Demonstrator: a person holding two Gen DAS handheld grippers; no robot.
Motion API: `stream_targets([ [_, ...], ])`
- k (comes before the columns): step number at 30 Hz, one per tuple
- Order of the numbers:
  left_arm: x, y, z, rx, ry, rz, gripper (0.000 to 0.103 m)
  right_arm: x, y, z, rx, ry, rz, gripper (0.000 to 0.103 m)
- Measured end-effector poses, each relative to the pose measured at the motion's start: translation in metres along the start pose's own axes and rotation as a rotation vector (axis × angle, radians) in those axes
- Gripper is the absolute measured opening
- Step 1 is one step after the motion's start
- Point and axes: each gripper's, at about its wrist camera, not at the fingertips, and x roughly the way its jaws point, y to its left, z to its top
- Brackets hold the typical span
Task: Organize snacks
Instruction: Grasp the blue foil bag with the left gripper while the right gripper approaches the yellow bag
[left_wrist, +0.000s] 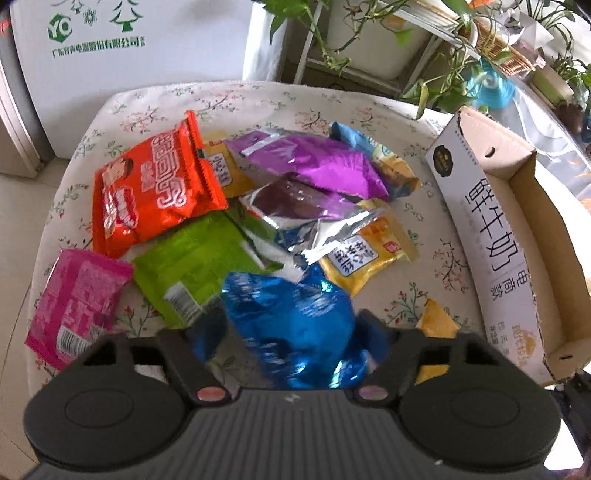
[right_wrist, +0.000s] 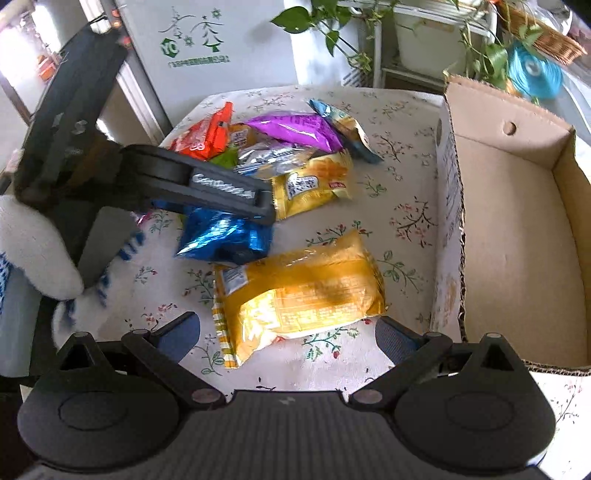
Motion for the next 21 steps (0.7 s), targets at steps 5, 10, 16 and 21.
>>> stream_targets([
  [5, -0.012, 0.018, -0.006, -0.034, 0.008, -0.02, 0.057, 0.005, -0.001, 0.003, 0.022, -0.004, -0.007, 0.103],
  [10, -0.029, 0.036, -0.015, -0.028, 0.008, -0.016, 0.055, 0.015, 0.005, 0.006, 0.001, -0.012, -0.038, 0.103],
  [16, -0.04, 0.067, -0.032, -0.055, 0.02, -0.006, 0.056, 0.021, 0.014, 0.007, -0.046, -0.001, 0.065, 0.103],
  [21, -0.048, 0.08, -0.04, -0.072, 0.015, -0.016, 0.057, 0.012, 0.017, 0.008, -0.048, 0.001, 0.126, 0.103],
])
